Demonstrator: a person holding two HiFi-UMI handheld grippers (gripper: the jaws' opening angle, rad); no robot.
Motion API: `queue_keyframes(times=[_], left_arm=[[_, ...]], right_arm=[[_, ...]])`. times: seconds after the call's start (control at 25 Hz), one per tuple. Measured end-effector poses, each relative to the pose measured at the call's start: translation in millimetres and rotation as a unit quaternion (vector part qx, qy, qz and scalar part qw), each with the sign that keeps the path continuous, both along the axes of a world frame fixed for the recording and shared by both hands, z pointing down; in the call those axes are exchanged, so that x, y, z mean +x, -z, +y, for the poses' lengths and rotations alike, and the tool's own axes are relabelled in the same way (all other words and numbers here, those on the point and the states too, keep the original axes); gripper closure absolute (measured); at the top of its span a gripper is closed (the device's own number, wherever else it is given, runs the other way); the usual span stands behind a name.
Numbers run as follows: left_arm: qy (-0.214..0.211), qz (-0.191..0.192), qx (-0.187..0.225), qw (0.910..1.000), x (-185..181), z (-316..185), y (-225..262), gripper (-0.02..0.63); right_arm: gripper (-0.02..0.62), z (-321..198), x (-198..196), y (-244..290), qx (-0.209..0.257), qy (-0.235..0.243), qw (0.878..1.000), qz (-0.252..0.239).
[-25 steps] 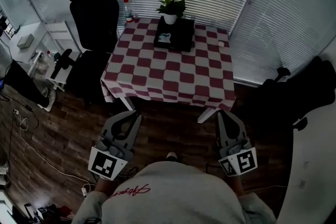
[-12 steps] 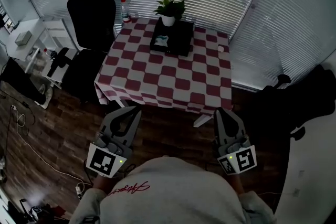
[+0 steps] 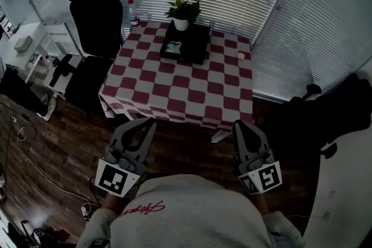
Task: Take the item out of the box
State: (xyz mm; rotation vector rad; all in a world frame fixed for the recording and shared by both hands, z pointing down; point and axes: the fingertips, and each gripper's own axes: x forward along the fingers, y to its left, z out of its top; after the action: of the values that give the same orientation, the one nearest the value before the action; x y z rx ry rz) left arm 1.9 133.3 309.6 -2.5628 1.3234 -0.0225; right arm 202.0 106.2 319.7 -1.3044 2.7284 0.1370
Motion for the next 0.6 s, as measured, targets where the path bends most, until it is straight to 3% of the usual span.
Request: queue_keyframes(times=[0.6], left_arm=[[-0.001,0.007,-0.004,1.0,-0.5,12.0,-7.6,0.588]], right_arm=[[0.584,13.1,-3.3,-2.6,0.001,0.004,1.0,-0.003]])
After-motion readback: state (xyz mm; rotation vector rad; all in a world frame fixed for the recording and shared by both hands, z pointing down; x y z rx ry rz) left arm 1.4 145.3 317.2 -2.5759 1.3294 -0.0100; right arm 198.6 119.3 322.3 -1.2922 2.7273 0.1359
